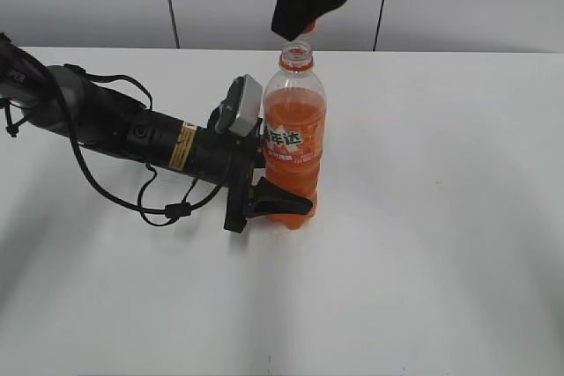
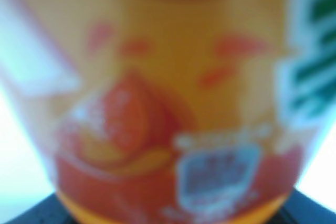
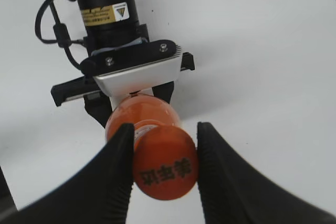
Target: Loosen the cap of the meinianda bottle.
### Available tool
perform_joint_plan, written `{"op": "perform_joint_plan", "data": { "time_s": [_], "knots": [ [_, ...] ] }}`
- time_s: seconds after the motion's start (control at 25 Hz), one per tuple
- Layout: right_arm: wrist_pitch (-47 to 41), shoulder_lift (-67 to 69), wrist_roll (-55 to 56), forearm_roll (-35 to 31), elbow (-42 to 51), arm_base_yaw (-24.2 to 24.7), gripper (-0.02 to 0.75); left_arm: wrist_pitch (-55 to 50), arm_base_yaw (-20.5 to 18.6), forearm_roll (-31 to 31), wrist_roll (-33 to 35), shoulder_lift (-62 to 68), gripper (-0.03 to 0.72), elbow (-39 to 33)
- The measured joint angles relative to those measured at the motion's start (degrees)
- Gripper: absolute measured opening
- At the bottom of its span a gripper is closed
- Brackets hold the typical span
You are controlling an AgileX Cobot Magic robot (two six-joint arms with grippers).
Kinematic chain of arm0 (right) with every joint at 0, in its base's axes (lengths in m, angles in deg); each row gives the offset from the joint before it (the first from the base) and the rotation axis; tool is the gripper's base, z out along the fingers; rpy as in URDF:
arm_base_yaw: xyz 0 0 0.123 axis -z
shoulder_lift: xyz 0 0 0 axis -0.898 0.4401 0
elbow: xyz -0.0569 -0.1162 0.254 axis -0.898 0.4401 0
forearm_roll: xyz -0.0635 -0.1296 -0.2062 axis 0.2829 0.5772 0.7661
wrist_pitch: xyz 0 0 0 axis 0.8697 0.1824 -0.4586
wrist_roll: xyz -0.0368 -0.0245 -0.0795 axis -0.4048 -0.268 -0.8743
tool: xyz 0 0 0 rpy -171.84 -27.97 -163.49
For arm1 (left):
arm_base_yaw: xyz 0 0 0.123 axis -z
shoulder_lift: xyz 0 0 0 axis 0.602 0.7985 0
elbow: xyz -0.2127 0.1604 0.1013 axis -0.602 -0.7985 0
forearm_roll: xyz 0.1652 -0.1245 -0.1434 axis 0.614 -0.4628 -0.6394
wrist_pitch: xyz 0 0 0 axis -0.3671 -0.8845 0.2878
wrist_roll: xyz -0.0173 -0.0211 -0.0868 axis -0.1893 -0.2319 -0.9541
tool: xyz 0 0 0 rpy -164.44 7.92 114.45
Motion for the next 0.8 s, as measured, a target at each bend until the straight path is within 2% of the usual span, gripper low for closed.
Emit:
{"op": "perform_joint_plan", "data": {
  "time_s": [0.32, 0.48, 0.64, 0.8],
  "knots": [
    [0.07, -0.05, 13.35, 0.31, -3.55, 0.0, 0.272, 0.0, 0.0, 0.0, 0.0, 0.0, 0.407, 0.0],
    [0.07, -0.05, 22.4, 4.62, -3.55, 0.16, 0.272, 0.0, 0.0, 0.0, 0.02, 0.0, 0.407, 0.0],
    [0.07, -0.05, 31.72, 6.85, -3.55, 2.69, 0.272, 0.0, 0.0, 0.0, 0.13, 0.0, 0.407, 0.0],
    [0.15, -0.05, 36.3, 7.09, -2.25, 8.04, 0.272, 0.0, 0.0, 0.0, 0.13, 0.0, 0.407, 0.0]
  ]
}}
